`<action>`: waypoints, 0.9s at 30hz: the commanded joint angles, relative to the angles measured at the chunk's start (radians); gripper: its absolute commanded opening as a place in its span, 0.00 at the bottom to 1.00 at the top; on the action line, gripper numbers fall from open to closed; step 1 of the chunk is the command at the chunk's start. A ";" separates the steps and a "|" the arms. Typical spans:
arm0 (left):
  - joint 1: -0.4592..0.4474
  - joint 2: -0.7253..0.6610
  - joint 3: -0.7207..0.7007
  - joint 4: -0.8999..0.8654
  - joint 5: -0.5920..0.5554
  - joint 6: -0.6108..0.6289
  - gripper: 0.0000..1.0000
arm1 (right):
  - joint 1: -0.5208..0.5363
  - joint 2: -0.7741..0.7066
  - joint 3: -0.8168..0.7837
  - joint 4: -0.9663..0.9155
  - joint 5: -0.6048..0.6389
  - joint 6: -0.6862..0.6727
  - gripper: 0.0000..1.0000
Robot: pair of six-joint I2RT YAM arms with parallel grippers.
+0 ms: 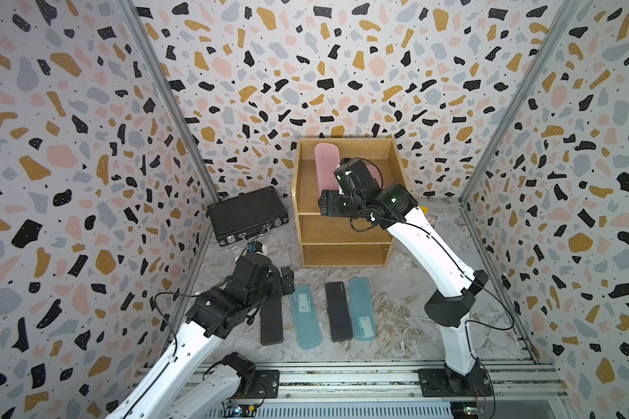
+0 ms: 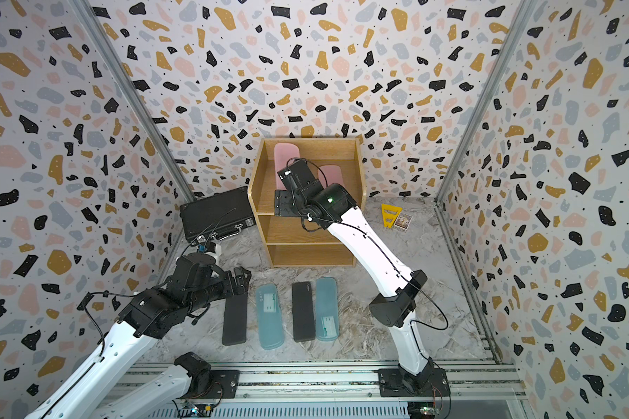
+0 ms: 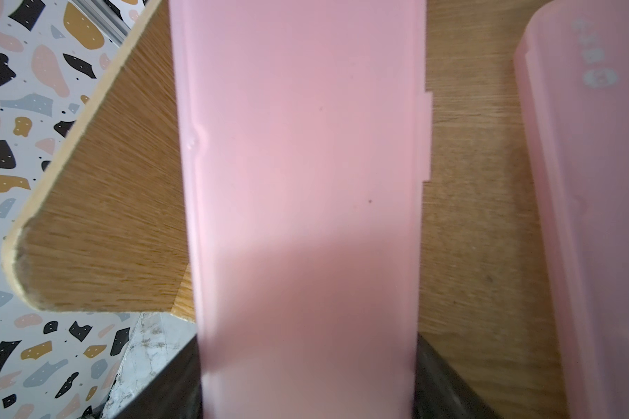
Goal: Place the pencil cases on the shelf according to color
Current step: Place the pencil case on the shelf.
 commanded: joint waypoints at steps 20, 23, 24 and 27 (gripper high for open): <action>0.016 -0.041 -0.005 0.010 0.010 0.028 1.00 | -0.006 -0.057 -0.033 0.108 -0.072 -0.031 0.93; 0.017 -0.044 -0.009 0.018 0.028 0.016 1.00 | -0.005 -0.117 -0.114 0.180 -0.103 -0.049 0.94; 0.016 -0.047 -0.011 0.026 0.037 0.012 1.00 | -0.004 -0.135 -0.133 0.194 -0.107 -0.056 0.94; 0.018 -0.056 -0.004 0.063 0.092 0.006 1.00 | -0.003 -0.188 -0.167 0.191 -0.069 -0.089 0.94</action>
